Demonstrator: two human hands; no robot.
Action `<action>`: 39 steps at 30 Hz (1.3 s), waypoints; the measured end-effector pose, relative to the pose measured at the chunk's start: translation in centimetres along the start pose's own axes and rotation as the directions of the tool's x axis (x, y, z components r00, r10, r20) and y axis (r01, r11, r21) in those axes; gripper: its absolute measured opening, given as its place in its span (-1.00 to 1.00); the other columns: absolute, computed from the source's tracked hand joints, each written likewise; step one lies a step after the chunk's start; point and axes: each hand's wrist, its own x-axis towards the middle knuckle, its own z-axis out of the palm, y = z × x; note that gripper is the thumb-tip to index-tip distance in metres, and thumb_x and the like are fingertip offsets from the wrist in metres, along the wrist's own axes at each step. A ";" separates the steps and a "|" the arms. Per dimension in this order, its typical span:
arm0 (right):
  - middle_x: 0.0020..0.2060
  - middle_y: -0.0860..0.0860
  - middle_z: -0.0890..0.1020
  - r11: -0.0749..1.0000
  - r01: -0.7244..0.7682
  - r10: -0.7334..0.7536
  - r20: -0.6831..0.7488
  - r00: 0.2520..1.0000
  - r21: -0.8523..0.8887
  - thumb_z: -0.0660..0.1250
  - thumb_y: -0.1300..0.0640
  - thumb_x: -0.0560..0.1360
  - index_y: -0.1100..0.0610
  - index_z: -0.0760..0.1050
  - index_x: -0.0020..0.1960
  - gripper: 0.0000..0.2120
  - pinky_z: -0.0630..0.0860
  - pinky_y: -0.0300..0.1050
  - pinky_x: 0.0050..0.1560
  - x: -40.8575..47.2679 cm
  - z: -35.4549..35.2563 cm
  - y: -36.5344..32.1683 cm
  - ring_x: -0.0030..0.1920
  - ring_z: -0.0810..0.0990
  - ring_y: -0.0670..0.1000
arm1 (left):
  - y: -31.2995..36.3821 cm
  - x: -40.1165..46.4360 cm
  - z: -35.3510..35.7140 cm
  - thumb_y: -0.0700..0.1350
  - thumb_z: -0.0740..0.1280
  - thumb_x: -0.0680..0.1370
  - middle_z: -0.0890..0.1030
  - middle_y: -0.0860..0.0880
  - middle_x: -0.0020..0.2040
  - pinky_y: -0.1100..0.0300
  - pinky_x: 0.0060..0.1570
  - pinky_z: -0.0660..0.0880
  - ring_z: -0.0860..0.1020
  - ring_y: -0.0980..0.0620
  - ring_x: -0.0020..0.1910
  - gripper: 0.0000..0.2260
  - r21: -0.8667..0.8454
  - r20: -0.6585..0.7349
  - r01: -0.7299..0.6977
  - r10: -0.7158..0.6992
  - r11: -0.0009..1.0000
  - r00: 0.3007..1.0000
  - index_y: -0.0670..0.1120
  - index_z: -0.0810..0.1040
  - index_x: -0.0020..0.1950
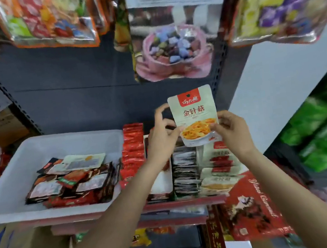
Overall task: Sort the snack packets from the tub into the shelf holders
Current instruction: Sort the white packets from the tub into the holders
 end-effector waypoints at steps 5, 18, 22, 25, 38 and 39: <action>-0.17 -0.04 0.64 0.998 -0.031 0.029 -0.021 0.999 -0.055 0.33 0.28 0.50 0.13 0.53 -0.08 -0.93 0.55 -0.27 -0.16 0.3 -3.9 2.7 -0.11 0.63 -0.01 | 1.9 -0.3 4.2 -0.13 0.39 0.50 0.63 0.03 -0.06 0.04 -0.09 0.57 0.62 0.09 -0.17 -0.46 0.168 0.015 -0.085 0.084 0.982 0.996 0.06 0.19 0.39; -0.15 -0.15 0.60 0.997 -0.004 0.008 0.048 0.999 -0.079 0.37 0.29 0.46 0.08 0.54 -0.08 -0.86 0.43 -0.44 -0.18 -0.4 -6.6 5.7 -0.12 0.55 -0.14 | 0.1 -1.4 6.5 -0.19 0.43 0.47 0.57 0.05 -0.14 0.13 -0.06 0.55 0.57 0.14 -0.17 -0.59 0.333 0.340 -0.038 -0.082 0.942 0.937 0.04 0.35 0.23; -0.13 -0.11 0.61 0.977 0.065 -0.034 0.154 0.988 -0.202 0.36 0.27 0.48 0.04 0.54 -0.12 -0.86 0.45 -0.35 -0.12 -0.4 -6.5 5.3 -0.11 0.53 -0.16 | 1.4 -0.5 6.5 -0.19 0.41 0.47 0.52 0.06 -0.08 0.31 -0.09 0.50 0.55 0.16 -0.15 -0.55 0.302 0.268 -0.083 0.000 0.950 0.963 0.07 0.37 0.29; -0.13 -0.08 0.58 0.955 0.121 -0.075 0.172 0.982 -0.271 0.35 0.28 0.47 0.06 0.54 -0.10 -0.87 0.46 -0.25 -0.07 -0.5 -6.4 4.8 -0.10 0.52 -0.10 | 1.2 -0.4 6.6 -0.21 0.38 0.49 0.50 0.08 -0.10 0.29 -0.12 0.47 0.50 0.20 -0.16 -0.72 0.407 0.298 -0.210 0.088 0.889 0.951 0.05 0.47 0.14; 0.02 0.00 0.49 0.778 0.264 -0.144 0.248 0.958 -0.571 0.34 0.17 0.50 0.09 0.54 0.12 -0.80 0.41 -0.22 -0.02 -1.2 -4.2 3.9 0.08 0.45 -0.02 | -0.5 -0.7 5.9 -0.18 0.37 0.51 0.52 0.06 -0.09 0.18 -0.08 0.50 0.51 0.12 -0.12 -0.85 0.448 0.309 -0.229 0.091 0.864 0.947 -0.01 0.49 0.04; 0.02 -0.01 0.49 0.787 0.279 -0.167 0.246 0.955 -0.551 0.34 0.17 0.49 0.09 0.54 0.12 -0.80 0.40 -0.23 0.00 -1.2 -3.6 3.3 0.10 0.44 -0.03 | -0.6 -0.8 5.5 -0.18 0.37 0.50 0.54 0.06 -0.09 0.21 -0.07 0.50 0.53 0.13 -0.11 -0.86 0.412 0.265 -0.200 0.093 0.889 0.960 -0.02 0.50 0.03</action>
